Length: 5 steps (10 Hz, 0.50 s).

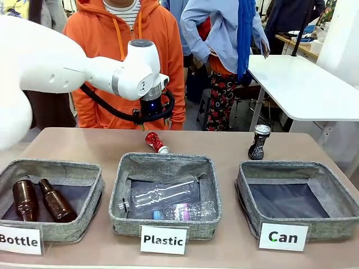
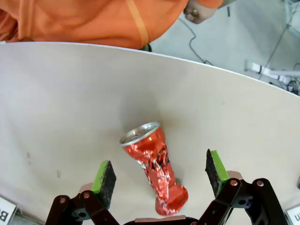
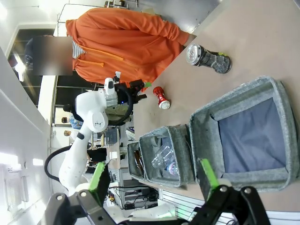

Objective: Sort the can waste into the basket.
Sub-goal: Pick up the can waste from the table and place it in the right Fabric basket.

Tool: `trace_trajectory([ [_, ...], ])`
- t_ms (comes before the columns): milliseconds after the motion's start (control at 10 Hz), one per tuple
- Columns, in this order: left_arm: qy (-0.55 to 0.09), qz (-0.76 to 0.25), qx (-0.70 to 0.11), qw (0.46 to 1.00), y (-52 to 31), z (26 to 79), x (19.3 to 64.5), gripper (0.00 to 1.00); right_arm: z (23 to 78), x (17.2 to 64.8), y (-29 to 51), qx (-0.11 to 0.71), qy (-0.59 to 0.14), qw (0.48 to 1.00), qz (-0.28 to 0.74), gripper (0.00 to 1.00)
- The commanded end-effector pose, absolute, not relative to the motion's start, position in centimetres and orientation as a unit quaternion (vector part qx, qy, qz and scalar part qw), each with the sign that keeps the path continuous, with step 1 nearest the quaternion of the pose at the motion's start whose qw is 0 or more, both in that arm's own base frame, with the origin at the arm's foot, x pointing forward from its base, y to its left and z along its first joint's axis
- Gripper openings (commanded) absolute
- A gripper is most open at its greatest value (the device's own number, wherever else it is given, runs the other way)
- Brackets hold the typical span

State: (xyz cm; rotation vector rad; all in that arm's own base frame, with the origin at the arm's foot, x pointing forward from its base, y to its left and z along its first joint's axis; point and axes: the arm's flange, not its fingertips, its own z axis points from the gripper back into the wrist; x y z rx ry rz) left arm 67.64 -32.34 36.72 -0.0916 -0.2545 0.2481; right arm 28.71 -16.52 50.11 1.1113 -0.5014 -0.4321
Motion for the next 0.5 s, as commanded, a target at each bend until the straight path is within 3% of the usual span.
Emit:
trace_trajectory([
  [0,-0.11,0.146,-0.048,0.982,-33.3,35.8,69.4,1.0,50.0,28.8,-16.3,0.526,-0.249,0.791,-0.191,1.0],
  [400,-0.073,0.191,-0.075,0.976,-32.3,32.2,70.4,1.0,50.0,28.8,-16.3,0.526,-0.249,0.791,-0.191,1.0],
])
